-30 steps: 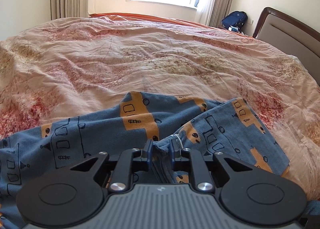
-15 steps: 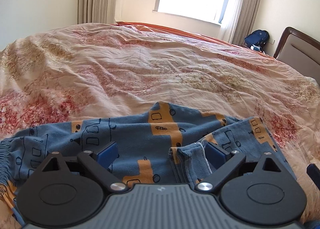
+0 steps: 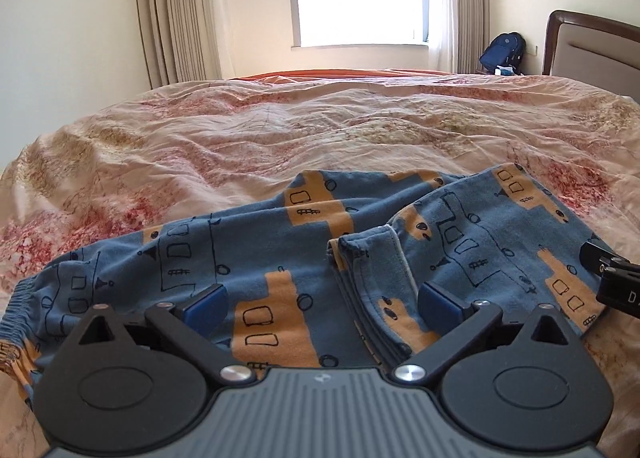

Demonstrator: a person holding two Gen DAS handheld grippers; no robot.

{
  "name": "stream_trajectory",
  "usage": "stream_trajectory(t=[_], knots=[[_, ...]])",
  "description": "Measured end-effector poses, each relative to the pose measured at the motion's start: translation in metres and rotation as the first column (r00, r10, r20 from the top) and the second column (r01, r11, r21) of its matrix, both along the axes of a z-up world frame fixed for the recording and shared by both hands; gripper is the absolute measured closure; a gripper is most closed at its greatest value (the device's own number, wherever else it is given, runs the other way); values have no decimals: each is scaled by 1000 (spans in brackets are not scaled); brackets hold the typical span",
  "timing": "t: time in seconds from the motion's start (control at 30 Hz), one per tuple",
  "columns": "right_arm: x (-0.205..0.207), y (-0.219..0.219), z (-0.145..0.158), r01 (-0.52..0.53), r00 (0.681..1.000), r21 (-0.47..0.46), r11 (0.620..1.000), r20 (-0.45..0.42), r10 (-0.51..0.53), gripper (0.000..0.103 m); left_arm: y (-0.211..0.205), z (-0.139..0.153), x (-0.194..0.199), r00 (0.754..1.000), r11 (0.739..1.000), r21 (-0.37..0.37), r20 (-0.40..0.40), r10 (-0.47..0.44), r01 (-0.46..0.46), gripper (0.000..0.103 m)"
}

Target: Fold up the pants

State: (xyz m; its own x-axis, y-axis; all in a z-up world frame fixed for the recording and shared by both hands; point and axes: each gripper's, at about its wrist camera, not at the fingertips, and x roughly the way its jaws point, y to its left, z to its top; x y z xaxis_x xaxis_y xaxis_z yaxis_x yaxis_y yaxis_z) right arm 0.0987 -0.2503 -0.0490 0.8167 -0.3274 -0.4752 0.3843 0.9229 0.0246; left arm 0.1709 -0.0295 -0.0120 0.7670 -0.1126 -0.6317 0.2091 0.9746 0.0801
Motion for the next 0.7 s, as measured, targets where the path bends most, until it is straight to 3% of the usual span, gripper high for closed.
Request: stream_trajectory(t=[0.17, 0.33, 0.47, 0.57, 0.7], knots=[[-6, 9, 5, -40, 999, -20, 999, 33, 40, 0, 28, 5, -12, 999, 998, -41, 2, 37, -37, 1], [-12, 31, 11, -171, 980, -70, 983, 96, 177, 0, 59, 19, -38, 991, 991, -42, 52, 126, -124, 1], [-20, 64, 12, -335, 925, -189, 923, 119, 360, 0, 91, 28, -59, 973, 969, -120, 62, 223, -215, 0], [-23, 91, 7, -428, 882, -283, 858, 78, 465, 0, 116, 29, -72, 952, 943, -157, 43, 304, -294, 0], [-24, 109, 0, -430, 878, -373, 822, 39, 477, 0, 144, 22, -80, 924, 912, -175, 26, 381, -371, 0]])
